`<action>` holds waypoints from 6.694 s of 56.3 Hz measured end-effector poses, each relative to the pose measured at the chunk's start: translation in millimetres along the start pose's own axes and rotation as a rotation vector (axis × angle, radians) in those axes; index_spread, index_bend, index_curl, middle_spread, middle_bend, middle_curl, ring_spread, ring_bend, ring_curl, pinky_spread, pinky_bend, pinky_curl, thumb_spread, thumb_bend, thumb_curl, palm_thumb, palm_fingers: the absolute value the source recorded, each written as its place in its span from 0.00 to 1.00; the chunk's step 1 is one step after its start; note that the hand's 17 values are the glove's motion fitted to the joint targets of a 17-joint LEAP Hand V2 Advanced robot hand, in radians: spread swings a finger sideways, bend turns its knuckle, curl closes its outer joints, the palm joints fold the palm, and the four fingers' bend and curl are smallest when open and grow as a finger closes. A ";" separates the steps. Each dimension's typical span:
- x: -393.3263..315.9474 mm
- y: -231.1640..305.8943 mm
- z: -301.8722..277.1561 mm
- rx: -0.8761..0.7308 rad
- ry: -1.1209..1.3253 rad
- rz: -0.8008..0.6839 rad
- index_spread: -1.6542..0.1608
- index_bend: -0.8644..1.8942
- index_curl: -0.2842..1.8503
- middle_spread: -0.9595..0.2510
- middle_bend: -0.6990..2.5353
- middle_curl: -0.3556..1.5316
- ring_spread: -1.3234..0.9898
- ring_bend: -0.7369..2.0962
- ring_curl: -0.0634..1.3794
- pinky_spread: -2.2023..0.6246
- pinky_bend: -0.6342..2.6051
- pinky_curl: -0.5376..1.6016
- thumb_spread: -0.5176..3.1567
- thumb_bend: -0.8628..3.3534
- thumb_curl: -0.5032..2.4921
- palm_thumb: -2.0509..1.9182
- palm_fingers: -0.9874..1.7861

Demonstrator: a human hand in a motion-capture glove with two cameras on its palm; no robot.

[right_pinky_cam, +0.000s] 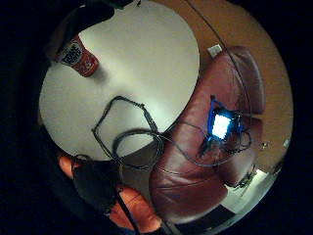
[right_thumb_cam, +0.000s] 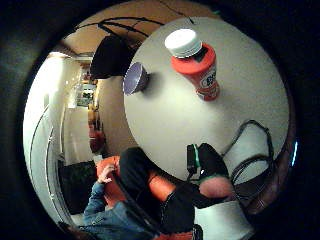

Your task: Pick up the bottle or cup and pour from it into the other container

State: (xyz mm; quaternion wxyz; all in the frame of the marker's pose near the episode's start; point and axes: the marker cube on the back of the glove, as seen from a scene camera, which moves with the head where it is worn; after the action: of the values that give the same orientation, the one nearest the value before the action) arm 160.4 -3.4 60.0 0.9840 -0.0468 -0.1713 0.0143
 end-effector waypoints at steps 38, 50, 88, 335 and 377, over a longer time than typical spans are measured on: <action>14.4 -63.3 82.7 0.001 -0.453 0.059 0.71 0.36 0.24 0.66 0.28 0.36 0.52 0.39 0.25 0.86 0.35 0.42 0.38 0.20 0.31 0.70 0.41; 6.6 -77.6 91.5 -0.003 -0.589 0.053 0.71 0.36 0.23 0.65 0.28 0.36 0.52 0.39 0.25 0.86 0.35 0.42 0.38 0.20 0.31 0.70 0.42; -21.8 -120.3 98.2 -0.020 -0.870 -0.017 0.73 0.41 0.29 0.66 0.29 0.38 0.51 0.37 0.24 0.83 0.27 0.39 0.35 0.21 0.32 0.75 0.59; -350.1 -248.9 -11.2 -0.076 1.506 0.046 0.75 0.36 0.28 0.62 0.32 0.46 0.44 0.38 0.36 0.66 0.27 0.42 0.15 0.20 0.42 0.80 0.76; -350.1 -245.8 20.0 -0.102 1.479 0.057 0.75 0.36 0.28 0.61 0.32 0.46 0.43 0.38 0.36 0.65 0.27 0.42 0.15 0.20 0.42 0.79 0.76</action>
State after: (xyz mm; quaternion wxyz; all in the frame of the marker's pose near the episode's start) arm -172.8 -261.8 -14.9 0.8383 -0.0942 0.5369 -0.0032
